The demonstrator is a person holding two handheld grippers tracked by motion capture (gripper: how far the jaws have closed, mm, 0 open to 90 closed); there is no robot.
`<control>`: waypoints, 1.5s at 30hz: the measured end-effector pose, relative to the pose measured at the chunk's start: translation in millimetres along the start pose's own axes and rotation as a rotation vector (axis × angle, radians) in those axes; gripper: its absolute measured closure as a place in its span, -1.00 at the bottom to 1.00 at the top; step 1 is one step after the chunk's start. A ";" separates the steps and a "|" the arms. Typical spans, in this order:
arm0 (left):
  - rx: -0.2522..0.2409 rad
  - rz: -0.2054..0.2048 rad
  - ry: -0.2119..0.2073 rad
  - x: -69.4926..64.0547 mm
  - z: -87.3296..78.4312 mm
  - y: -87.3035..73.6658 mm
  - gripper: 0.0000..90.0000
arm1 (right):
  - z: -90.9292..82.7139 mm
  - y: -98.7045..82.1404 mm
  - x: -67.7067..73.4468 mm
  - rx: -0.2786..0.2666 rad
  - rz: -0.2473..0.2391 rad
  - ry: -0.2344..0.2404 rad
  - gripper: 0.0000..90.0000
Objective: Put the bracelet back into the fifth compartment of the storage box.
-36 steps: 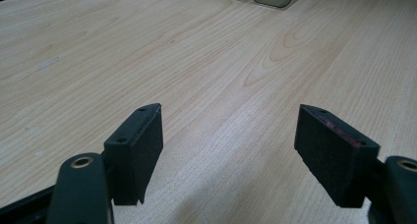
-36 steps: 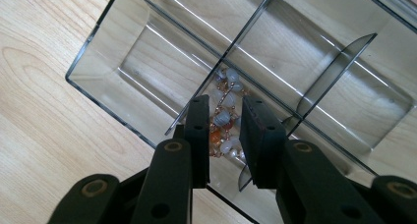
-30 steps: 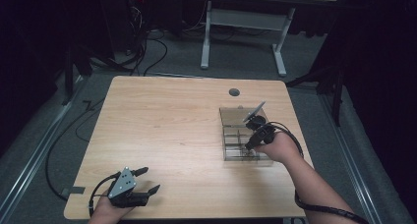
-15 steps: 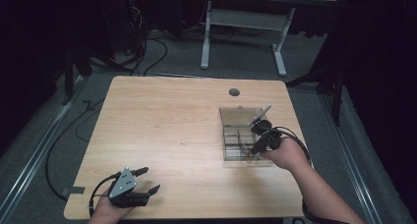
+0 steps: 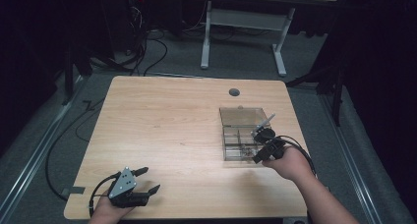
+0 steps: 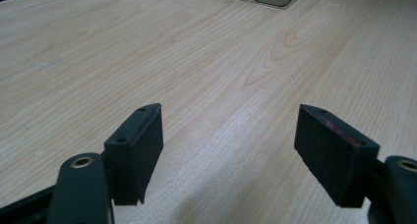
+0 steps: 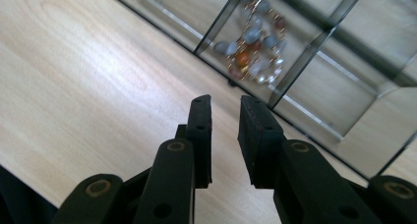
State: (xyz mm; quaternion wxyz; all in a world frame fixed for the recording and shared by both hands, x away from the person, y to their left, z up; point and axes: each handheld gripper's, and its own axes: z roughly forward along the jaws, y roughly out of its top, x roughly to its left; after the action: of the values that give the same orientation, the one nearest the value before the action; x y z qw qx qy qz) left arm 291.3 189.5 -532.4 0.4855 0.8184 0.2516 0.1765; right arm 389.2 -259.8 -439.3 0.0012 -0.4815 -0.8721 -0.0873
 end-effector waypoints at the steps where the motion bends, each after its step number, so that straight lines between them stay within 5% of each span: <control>1: 0.000 0.000 0.000 0.0 0.0 0.0 -0.40 | 0.0 0.0 0.0 0.000 0.000 0.000 0.69; 9: -0.001 0.000 0.000 0.1 -0.2 -0.1 -0.40 | 5.7 -10.1 5.5 -0.014 -0.017 -0.005 0.67; 15: -0.002 0.001 0.000 0.2 -0.4 -0.1 -0.40 | 16.5 -25.1 9.3 -0.100 -0.010 -0.032 0.53; 33: -0.003 -0.005 0.004 0.8 -0.5 -0.1 -0.40 | 40.4 -76.1 13.1 -0.483 0.043 0.021 0.40; 45: 0.002 -0.015 0.015 1.4 0.5 0.2 -0.40 | 67.3 -99.1 25.1 -0.719 0.008 0.027 0.31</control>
State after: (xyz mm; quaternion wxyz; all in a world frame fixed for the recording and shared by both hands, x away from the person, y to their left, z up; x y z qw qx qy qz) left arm 292.6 190.0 -532.4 0.4840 0.8158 0.2614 0.1785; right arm 298.0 -280.1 -518.4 -0.1562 -0.4535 -0.7837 -0.3947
